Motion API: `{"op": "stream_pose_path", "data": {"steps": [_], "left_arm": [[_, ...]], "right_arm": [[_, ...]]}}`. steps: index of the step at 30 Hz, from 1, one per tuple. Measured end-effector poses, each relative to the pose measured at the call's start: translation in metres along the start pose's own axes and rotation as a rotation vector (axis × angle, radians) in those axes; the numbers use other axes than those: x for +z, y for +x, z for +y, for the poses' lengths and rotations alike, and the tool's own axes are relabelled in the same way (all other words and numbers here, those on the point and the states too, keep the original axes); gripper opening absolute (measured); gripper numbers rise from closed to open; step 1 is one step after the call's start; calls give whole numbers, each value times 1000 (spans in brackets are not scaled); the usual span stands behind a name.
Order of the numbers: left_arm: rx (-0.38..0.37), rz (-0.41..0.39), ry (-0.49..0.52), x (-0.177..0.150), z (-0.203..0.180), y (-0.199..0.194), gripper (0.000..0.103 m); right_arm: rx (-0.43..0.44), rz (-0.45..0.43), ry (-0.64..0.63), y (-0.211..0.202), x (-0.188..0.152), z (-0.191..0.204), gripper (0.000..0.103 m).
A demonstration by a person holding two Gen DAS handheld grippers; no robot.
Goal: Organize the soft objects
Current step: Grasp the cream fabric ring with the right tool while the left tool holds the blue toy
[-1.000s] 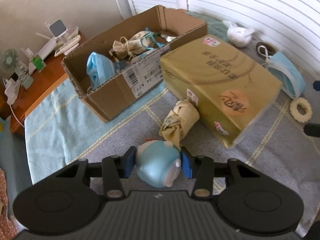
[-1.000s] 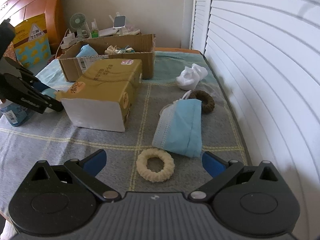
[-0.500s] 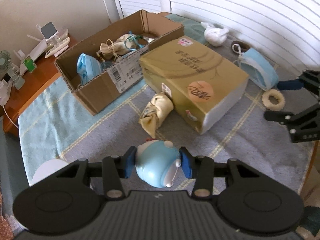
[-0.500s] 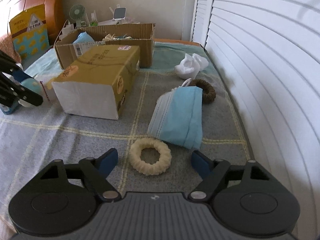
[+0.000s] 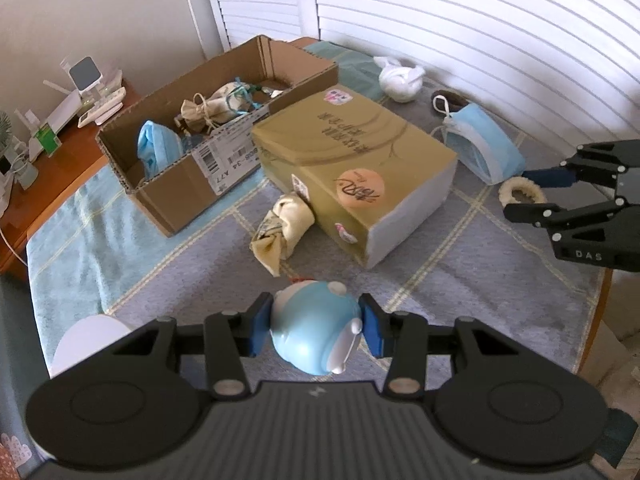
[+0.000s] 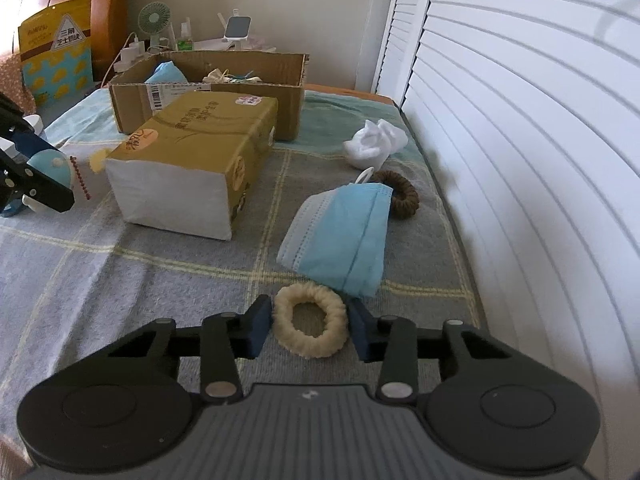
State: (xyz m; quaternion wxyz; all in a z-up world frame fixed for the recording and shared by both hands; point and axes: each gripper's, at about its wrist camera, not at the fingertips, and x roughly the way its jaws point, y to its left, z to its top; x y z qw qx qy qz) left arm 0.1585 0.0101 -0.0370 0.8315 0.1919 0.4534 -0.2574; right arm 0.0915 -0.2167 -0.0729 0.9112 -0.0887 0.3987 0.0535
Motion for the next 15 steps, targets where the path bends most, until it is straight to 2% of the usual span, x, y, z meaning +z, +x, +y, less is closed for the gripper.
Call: {"op": "stream_pose_path", "data": {"steps": [7,15], "left_arm": [[-17,-17,4,-4,-6,-12,45],[-41,-59,10,-7,-12,-30,45]], "right_arm": [[28,-15,8,-20,-3,-3,44],[66,-85,-1,-46,12,-4,44]]}}
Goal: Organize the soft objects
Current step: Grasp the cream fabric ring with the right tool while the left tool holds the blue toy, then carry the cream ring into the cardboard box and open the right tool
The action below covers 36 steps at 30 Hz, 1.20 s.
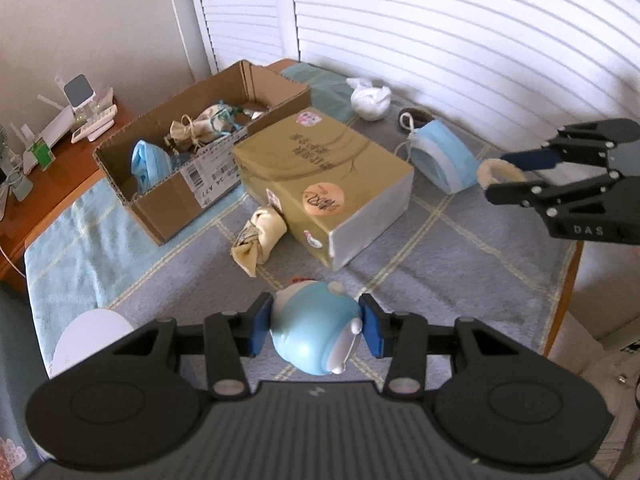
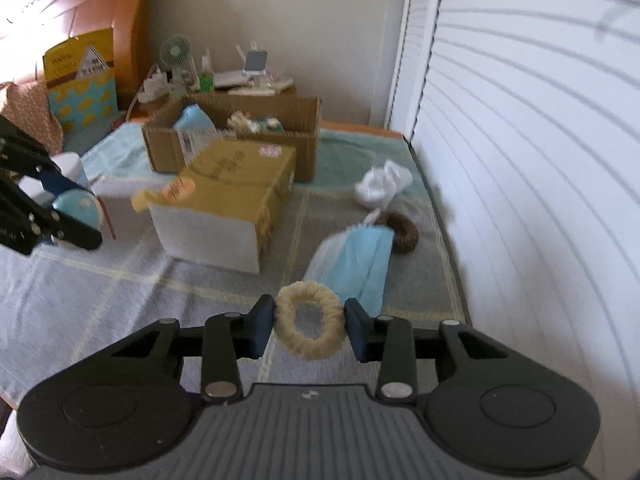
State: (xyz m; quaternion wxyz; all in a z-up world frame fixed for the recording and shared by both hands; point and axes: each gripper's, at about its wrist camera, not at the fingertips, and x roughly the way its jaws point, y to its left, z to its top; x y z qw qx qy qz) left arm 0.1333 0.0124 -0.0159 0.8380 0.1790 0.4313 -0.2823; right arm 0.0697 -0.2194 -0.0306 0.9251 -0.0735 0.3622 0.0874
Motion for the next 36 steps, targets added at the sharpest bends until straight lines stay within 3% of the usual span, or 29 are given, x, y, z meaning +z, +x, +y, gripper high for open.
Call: {"op": "stream_pose_path", "data": {"steps": [13,31,33,34,35,36], "left_arm": [[-21,-102,-54,5,13,-17,45],[2,-171,-119,16,31,-15,45],[7,-169,-122,18,32,-13,45],[10,-167,-124,19,33,-12,45],[13,-165,-126,20,34,-11,45],[15,-163,-128,20,35,-10,45]], "right_arm": [[40,-144,-74,2,71,19,44],[68,-163,-132,95,182,26,44],[65,-148,-123,112,192,25,48],[66,-142,-114,118,195,24,60],[64,-139,-99,124,197,23,80],[62,-138,-90,129,197,22,86]]}}
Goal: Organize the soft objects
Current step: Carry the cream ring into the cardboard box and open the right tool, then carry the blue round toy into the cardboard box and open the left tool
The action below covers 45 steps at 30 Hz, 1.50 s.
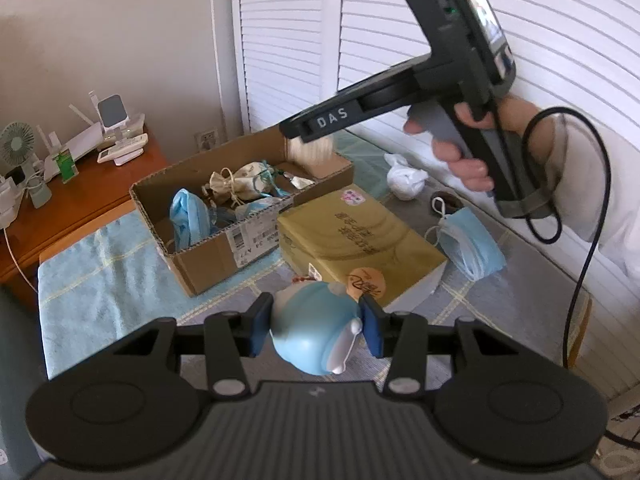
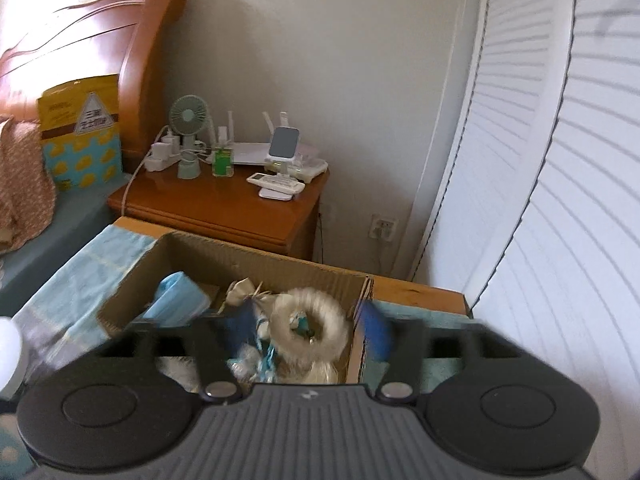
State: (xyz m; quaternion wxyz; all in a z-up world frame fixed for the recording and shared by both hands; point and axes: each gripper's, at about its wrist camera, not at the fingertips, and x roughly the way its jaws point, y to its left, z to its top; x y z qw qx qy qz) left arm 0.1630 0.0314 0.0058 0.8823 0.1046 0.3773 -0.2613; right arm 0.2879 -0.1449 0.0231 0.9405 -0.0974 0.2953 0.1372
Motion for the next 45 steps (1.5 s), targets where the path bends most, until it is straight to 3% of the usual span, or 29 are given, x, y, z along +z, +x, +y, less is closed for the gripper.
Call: {"op": "stream_pose_path", "data": {"steps": [3,6,15,24,34,37,39,41,45], "left_arm": [[7,6,-4,2,1,3,46],[14,11,-4,3,2,6,46],[43,12,-12,15,8,14,46],[107,-11,-12,54,20,31,46],[154,-2,-65,100,45,77,46],[170,-26,-76,108,49,85,54],[203,-23,-71,111,49,89,85],[230,-40,-60,109,46,87,86],[215,-34,-75,103,43,81,87]], "right_arm": [[-18,8,4,6,-5,-2,90],[-46,17,7,3,-13,-2,103],[-144,75,125,-21,-36,-7,103],[-135,75,277,-61,-67,-20,103],[-184,48,246,-96,-104,-8,103],[-180,53,246,-100,-107,-9,103],[-187,44,231,-103,-109,-7,103],[-188,36,220,-106,-110,-6,103],[-170,34,213,-113,-112,-4,103]]}}
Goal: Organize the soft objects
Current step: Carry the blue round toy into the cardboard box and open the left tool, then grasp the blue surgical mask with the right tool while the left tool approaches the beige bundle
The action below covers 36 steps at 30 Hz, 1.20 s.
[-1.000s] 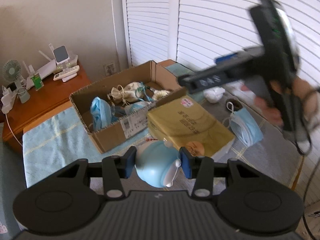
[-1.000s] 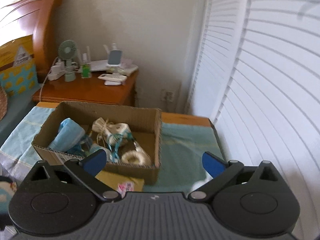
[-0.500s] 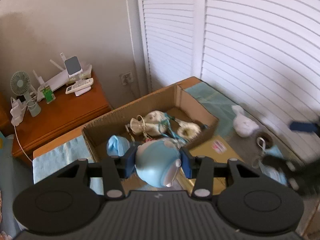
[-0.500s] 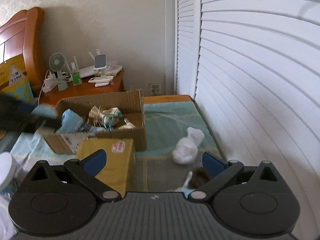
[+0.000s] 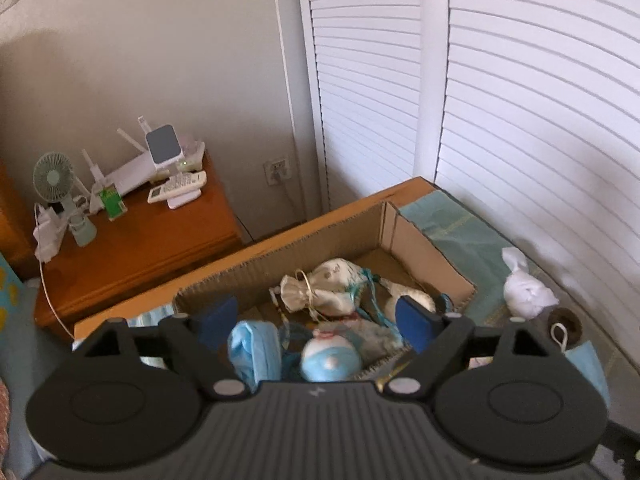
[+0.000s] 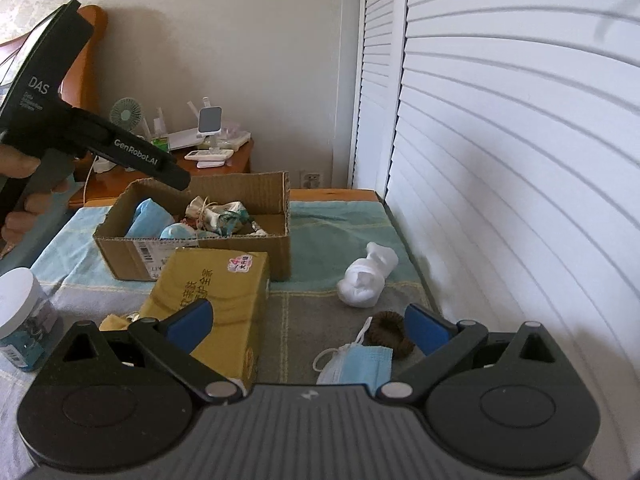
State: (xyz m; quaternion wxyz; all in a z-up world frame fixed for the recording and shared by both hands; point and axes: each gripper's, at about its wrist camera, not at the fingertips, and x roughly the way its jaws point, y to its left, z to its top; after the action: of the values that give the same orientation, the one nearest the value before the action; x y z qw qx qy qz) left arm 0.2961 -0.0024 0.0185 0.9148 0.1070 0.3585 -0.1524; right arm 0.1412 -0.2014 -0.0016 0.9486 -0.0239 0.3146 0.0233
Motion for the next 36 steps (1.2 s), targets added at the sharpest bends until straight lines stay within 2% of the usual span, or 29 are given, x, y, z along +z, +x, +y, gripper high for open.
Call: {"op": "stream_pose_path", "data": {"steps": [9,22,36], "left_arm": [[-5,1,4,-24,-9,-28,88],[-78,-4,37,-74,-28,-72,93],[-158,7,73,-112,-45,-90,94]], "right_arm": [[20,2,8,-10,-7,-2,103],[-3,31,23,-22,-31,-19,103],[-37,71,26,-1,-58,-31,103]]}}
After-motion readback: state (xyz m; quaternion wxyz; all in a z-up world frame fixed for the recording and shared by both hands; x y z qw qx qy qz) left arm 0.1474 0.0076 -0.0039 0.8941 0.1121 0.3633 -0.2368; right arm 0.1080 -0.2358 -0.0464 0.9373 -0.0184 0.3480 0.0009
